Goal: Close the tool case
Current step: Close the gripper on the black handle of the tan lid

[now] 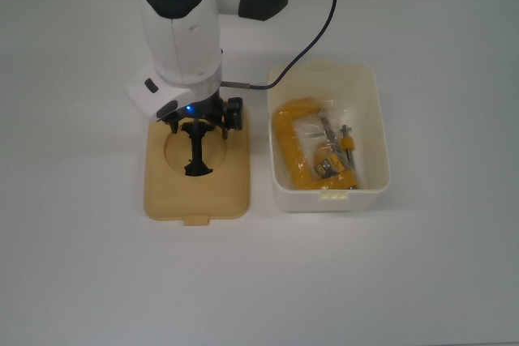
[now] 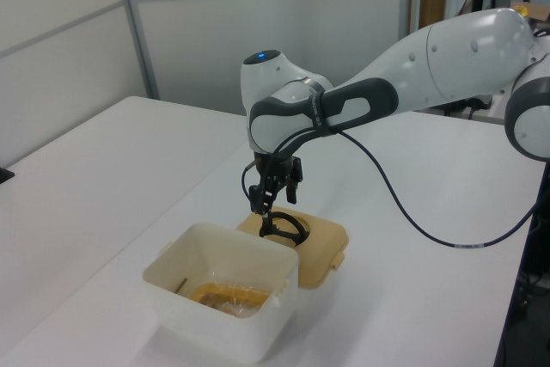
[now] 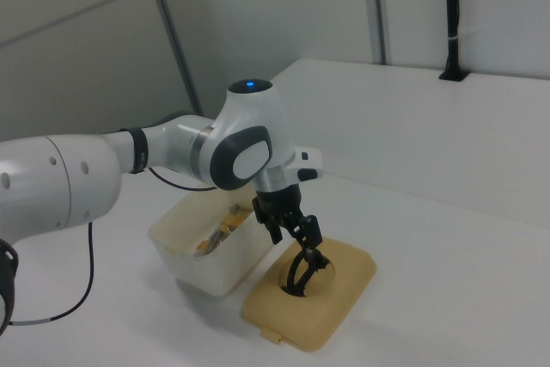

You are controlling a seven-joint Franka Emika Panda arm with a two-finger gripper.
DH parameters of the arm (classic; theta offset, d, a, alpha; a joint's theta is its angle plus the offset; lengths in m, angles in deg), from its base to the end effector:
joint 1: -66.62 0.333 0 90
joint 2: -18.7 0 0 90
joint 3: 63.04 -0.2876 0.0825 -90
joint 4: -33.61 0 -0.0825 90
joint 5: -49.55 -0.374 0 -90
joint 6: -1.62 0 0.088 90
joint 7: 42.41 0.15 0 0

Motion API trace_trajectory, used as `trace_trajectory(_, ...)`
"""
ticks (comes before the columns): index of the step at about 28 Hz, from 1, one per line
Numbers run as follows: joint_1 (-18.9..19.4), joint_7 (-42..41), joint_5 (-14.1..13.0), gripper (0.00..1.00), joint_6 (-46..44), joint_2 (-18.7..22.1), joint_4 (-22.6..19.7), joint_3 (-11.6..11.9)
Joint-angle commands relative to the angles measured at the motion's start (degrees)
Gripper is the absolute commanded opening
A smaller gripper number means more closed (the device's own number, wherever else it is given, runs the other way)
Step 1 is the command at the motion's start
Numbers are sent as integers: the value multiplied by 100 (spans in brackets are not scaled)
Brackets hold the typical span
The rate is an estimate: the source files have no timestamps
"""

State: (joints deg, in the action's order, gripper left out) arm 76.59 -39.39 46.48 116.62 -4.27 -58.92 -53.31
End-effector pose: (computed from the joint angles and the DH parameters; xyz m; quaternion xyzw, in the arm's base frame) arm 0.6479 0.0165 0.3314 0.9995 -0.0291 -0.0011 0.0088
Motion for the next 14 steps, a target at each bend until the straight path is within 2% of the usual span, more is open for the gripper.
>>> trace_trajectory(1,-30,-47,114,83,321,-85,-142,-15)
trace_trajectory(5,-47,-55,140,76,321,-112,-151,-15)
trace_trajectory(8,-47,-64,149,65,321,-112,-151,-15)
trace_trajectory(9,-47,-64,149,55,321,-112,-151,-15)
trace_trajectory(13,-47,-56,140,29,321,-138,-142,-15)
trace_trajectory(14,-47,-38,140,14,304,-138,-142,-15)
